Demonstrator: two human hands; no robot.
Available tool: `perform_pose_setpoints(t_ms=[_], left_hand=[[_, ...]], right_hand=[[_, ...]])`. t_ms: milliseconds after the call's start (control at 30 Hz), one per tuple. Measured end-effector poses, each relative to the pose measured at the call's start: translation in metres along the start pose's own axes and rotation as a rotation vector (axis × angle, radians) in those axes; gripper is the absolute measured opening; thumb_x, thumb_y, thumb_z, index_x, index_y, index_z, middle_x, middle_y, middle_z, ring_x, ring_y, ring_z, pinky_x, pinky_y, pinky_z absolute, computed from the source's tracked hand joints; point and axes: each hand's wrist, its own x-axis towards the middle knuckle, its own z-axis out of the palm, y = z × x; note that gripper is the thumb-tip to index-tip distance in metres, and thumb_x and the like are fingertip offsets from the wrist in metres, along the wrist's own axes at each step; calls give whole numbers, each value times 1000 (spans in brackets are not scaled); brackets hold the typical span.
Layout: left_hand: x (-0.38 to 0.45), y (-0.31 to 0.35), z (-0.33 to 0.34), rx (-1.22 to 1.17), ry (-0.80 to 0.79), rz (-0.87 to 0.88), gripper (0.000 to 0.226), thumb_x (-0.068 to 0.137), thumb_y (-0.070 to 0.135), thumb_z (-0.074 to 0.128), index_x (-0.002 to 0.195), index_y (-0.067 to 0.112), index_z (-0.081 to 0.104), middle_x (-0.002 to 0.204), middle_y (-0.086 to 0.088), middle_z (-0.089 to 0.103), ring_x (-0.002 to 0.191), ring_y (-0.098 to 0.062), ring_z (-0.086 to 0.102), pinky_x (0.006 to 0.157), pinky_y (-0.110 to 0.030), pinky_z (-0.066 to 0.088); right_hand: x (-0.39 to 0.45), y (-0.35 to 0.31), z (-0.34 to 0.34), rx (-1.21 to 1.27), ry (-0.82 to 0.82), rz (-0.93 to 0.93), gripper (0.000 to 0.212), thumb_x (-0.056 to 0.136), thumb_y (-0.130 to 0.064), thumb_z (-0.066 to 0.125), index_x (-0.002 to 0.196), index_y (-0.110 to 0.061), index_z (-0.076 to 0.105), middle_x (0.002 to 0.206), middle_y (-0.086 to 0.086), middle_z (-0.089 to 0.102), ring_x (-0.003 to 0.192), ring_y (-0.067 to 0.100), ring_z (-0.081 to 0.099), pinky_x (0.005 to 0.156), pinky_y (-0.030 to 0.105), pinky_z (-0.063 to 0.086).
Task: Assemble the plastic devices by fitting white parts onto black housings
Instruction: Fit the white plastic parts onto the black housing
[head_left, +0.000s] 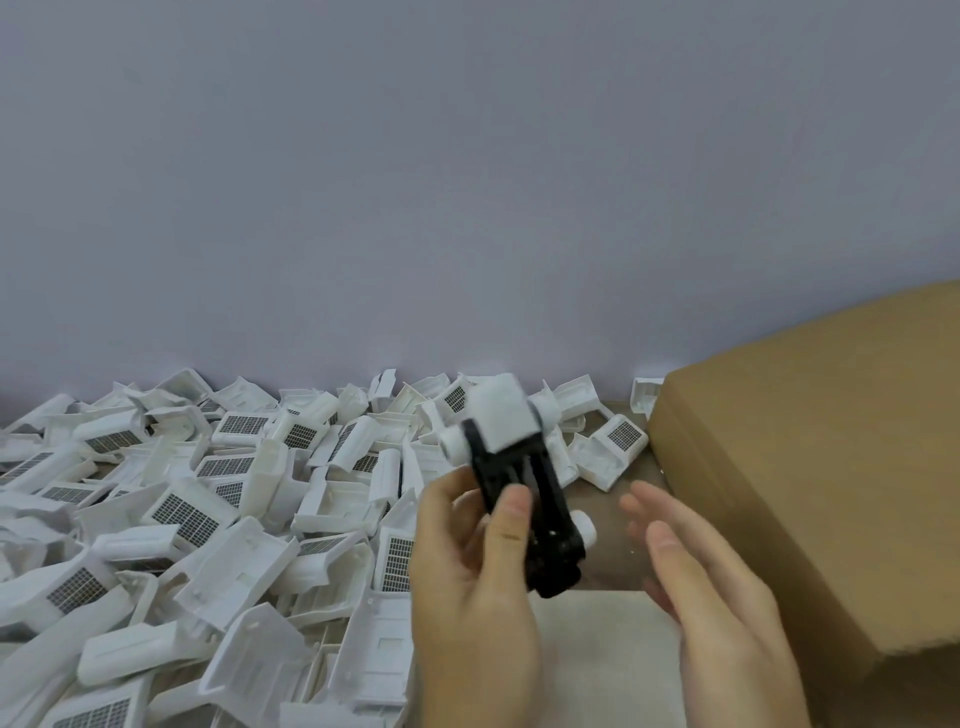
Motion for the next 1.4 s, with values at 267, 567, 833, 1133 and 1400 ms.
perform_pose_setpoints(t_ms=[267,567,833,1133,1400], left_hand=[[3,9,0,-292,188,-354,31,101,24,50,91,13,76,75,-15,75,55,-23,68,48,-28,56],[2,13,-1,-472,72,-450,46,62,29,73,99,1,68,76,-13,66,61,-26,62,54,-32,51],[4,9,-5,-391,-80,-429,53,74,33,59,112,-2,69,103,-23,73,82,-35,69,73,-43,52],[0,3,0,-168,-139,-355,28,67,31,62,84,13,77,96,-23,74,77,-39,68,63,-41,52],[1,0,-2,-153,-113,-372,33,68,29,61,85,6,75,97,-32,71,76,-40,61,66,-42,46]], right_hand=[[-1,-3,5,-55,-144,289,43,103,-11,46,79,-20,81,75,4,74,58,18,70,54,34,48],[9,-2,7,58,-209,390,57,101,-42,39,71,-16,80,75,16,67,50,25,60,45,30,41],[-6,-10,9,-17,-553,153,78,31,-74,85,100,-39,73,87,8,74,69,22,69,58,27,51],[-9,-10,10,-128,-347,138,21,81,-27,65,102,-29,66,73,3,72,62,22,68,56,20,53],[-8,-3,13,-67,-379,190,30,65,-25,57,86,-42,70,72,17,66,59,24,60,71,41,50]])
